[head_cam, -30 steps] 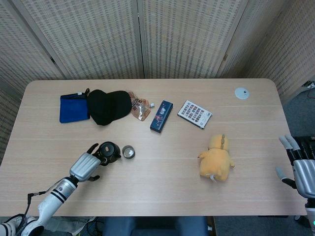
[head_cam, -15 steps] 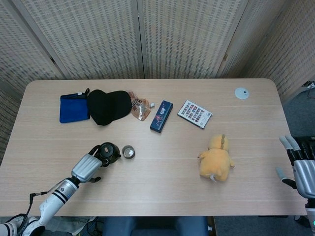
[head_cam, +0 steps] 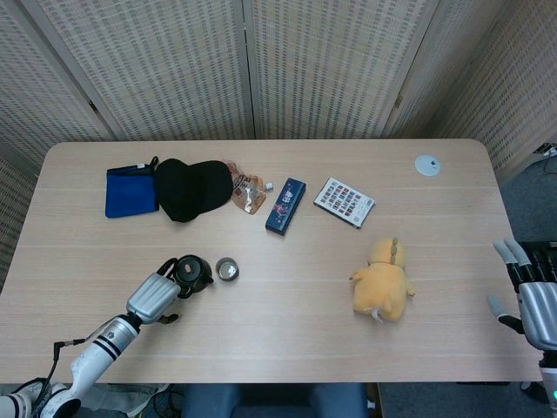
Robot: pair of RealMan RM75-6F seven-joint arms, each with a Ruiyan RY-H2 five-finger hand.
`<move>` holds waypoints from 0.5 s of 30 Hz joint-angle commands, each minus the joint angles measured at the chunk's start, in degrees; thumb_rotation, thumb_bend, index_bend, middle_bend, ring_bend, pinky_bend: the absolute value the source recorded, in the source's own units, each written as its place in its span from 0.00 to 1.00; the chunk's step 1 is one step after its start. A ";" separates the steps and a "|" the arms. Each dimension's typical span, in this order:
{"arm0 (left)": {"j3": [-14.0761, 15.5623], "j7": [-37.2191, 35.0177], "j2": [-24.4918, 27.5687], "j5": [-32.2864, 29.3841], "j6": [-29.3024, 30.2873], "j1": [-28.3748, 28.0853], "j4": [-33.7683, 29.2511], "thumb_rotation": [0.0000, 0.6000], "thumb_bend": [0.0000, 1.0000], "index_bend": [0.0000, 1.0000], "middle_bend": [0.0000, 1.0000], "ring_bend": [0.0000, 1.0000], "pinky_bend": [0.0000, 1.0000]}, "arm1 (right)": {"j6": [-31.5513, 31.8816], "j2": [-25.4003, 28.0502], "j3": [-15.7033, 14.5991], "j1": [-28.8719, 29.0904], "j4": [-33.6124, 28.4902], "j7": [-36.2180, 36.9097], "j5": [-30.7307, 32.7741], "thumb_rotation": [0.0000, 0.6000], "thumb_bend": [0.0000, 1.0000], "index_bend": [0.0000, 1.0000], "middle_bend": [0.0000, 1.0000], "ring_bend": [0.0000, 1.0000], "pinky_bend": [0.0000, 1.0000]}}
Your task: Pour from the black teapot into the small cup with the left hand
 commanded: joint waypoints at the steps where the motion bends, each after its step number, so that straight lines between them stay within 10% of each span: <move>1: -0.08 -0.03 0.00 -0.12 -0.08 -0.06 0.02 1.00 0.21 0.64 0.72 0.62 0.00 | -0.03 -0.01 0.03 0.02 -0.02 -0.01 0.08 1.00 0.29 0.00 0.04 0.00 0.01; 15: -0.37 0.12 0.25 -0.22 0.46 -0.04 -0.11 1.00 0.21 0.82 0.82 0.71 0.00 | 0.17 -0.01 0.25 0.04 0.25 0.46 0.12 1.00 0.29 0.00 0.04 0.00 0.01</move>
